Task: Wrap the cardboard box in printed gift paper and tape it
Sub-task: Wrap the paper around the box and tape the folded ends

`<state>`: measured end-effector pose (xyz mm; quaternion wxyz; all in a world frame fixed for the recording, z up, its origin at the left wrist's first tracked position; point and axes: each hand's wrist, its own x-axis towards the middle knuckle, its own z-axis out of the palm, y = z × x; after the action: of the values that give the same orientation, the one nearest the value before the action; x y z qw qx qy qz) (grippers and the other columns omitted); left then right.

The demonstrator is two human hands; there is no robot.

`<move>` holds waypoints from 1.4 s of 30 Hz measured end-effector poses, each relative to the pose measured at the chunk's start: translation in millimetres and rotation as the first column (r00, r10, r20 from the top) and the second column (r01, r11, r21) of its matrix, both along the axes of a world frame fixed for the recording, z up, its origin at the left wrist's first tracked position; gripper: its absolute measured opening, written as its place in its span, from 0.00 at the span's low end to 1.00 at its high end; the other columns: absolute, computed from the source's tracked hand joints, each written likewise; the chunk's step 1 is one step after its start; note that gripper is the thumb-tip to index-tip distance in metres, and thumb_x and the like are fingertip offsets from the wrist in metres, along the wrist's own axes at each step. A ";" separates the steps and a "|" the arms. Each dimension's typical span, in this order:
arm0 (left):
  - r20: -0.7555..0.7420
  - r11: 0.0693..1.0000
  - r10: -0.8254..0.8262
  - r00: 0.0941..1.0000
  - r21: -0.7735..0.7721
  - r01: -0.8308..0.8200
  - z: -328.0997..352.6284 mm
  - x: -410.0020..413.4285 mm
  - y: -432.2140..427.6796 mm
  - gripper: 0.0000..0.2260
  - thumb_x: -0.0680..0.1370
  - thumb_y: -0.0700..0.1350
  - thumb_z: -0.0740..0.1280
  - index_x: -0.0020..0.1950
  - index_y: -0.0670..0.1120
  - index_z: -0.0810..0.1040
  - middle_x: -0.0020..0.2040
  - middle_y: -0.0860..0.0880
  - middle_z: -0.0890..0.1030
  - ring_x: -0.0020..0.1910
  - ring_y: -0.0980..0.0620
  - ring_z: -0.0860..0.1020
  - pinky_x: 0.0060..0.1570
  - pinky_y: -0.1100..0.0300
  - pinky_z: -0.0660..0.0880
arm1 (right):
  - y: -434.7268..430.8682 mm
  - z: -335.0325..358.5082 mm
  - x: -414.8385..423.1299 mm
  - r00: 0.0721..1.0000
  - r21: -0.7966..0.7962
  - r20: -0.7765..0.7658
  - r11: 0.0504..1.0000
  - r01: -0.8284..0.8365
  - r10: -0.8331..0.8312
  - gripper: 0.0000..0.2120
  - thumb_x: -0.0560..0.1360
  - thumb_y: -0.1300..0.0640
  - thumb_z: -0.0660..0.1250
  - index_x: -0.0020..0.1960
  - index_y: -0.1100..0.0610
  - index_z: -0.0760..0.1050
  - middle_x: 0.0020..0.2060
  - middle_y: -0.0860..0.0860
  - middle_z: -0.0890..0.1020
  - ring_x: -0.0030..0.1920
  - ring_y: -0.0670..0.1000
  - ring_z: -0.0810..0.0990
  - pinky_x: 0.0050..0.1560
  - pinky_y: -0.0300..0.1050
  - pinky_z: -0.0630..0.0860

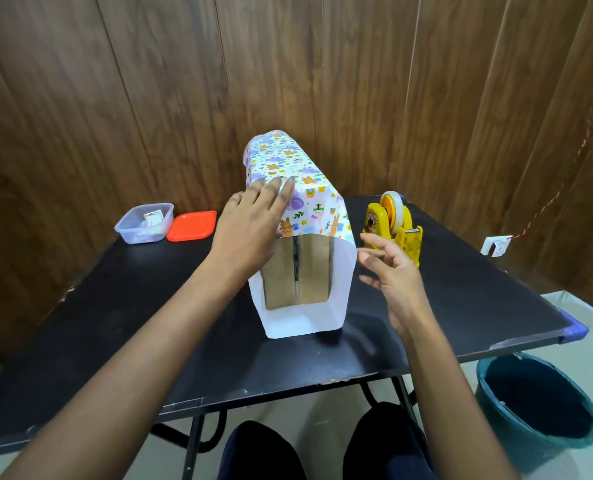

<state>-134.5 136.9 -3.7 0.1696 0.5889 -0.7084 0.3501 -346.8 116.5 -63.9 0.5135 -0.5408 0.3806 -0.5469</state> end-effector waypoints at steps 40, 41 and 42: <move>-0.215 0.977 -0.083 0.973 0.174 0.122 5.6 11.7 3.0 0.38 0.68 0.33 0.70 0.75 0.43 0.58 0.73 0.44 0.64 0.71 0.40 0.62 0.63 0.45 0.69 | 3.1 3.3 134.4 0.960 0.079 -0.251 0.986 0.150 -0.126 0.26 0.75 0.43 0.64 0.27 0.60 0.72 0.22 0.53 0.76 0.25 0.49 0.74 0.35 0.42 0.72; -0.211 0.976 -0.074 0.975 0.183 0.114 6.5 11.7 3.4 0.39 0.68 0.34 0.71 0.75 0.44 0.58 0.73 0.45 0.64 0.71 0.41 0.62 0.63 0.45 0.69 | 2.9 1.5 132.9 0.973 0.140 -0.215 0.984 0.113 -0.081 0.27 0.74 0.41 0.66 0.24 0.60 0.70 0.19 0.52 0.75 0.21 0.48 0.73 0.35 0.42 0.74; -0.209 0.975 -0.067 0.976 0.192 0.108 7.2 11.2 4.2 0.39 0.68 0.35 0.72 0.76 0.44 0.57 0.74 0.45 0.63 0.71 0.41 0.61 0.63 0.46 0.69 | 2.0 -0.7 132.3 0.985 0.201 -0.171 0.977 0.071 -0.036 0.28 0.72 0.41 0.67 0.24 0.60 0.70 0.17 0.52 0.74 0.18 0.47 0.71 0.33 0.41 0.74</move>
<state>-123.3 141.0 3.5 0.1947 0.6036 -0.7449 0.2070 -214.5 118.5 -64.6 0.5184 -0.5177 0.4912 -0.4712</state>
